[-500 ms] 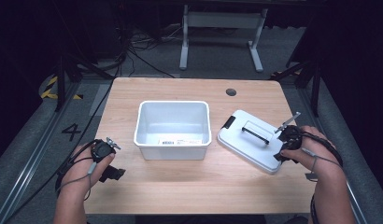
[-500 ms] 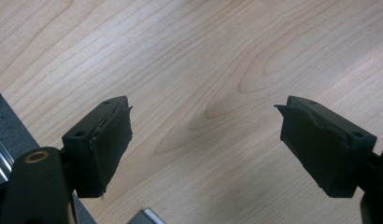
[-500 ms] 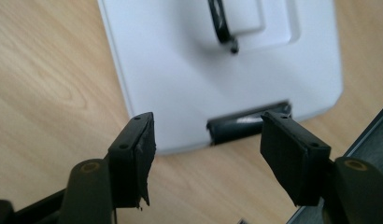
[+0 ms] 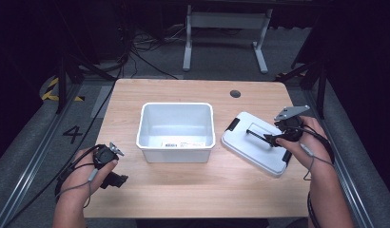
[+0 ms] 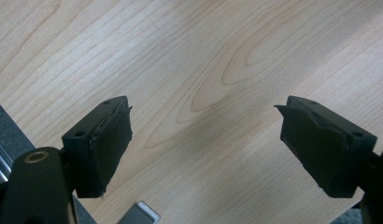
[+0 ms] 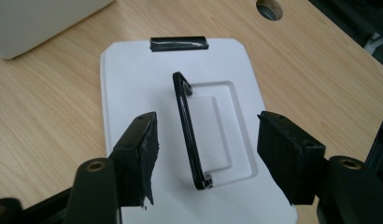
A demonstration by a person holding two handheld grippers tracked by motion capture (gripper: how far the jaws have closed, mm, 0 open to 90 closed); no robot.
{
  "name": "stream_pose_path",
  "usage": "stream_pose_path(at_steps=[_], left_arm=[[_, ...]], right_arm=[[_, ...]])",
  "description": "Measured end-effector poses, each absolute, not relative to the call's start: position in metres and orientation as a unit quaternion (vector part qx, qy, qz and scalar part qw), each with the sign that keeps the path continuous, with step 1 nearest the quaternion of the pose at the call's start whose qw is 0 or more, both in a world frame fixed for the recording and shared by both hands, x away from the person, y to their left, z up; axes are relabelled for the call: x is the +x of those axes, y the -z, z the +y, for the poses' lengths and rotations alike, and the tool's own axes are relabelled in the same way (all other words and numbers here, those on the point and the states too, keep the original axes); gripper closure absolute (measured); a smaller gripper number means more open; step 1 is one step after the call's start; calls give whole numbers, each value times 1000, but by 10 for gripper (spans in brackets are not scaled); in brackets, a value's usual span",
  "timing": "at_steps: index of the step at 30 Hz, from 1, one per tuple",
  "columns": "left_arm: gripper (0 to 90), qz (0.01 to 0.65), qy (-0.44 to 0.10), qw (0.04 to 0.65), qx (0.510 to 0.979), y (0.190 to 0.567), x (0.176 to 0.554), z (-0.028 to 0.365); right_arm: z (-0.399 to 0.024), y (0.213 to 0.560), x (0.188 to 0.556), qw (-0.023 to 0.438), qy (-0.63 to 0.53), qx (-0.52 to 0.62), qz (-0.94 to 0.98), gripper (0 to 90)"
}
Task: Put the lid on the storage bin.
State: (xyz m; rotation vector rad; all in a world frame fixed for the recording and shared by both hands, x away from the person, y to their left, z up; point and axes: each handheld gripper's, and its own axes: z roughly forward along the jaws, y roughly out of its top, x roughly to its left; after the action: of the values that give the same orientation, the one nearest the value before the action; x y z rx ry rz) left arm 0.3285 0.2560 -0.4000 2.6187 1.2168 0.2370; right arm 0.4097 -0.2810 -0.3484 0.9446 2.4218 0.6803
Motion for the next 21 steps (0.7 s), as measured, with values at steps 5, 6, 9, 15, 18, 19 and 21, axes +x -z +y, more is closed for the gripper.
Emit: stream_pose_path(at_steps=[5,6,9,15,18,19,21], left_arm=[[169,397,-85,112,907,398,327,252],[169,394,-82,111,909,398,326,252],[169,392,-73,113,910,399,325,250],[169,389,-79,110,911,399,326,250],[169,389,-73,111,912,401,326,249],[169,386,-76,109,913,401,326,250],[169,387,-74,110,913,401,326,250]], right_arm=[[-271,356,417,235,-279,324,873,410],[-270,358,418,235,-279,323,873,412],[-268,362,421,230,-282,324,873,413],[-270,380,432,204,-280,336,876,453],[-267,390,436,200,-273,334,880,468],[-266,392,437,199,-271,334,881,471],[-265,396,439,197,-267,332,883,481]])
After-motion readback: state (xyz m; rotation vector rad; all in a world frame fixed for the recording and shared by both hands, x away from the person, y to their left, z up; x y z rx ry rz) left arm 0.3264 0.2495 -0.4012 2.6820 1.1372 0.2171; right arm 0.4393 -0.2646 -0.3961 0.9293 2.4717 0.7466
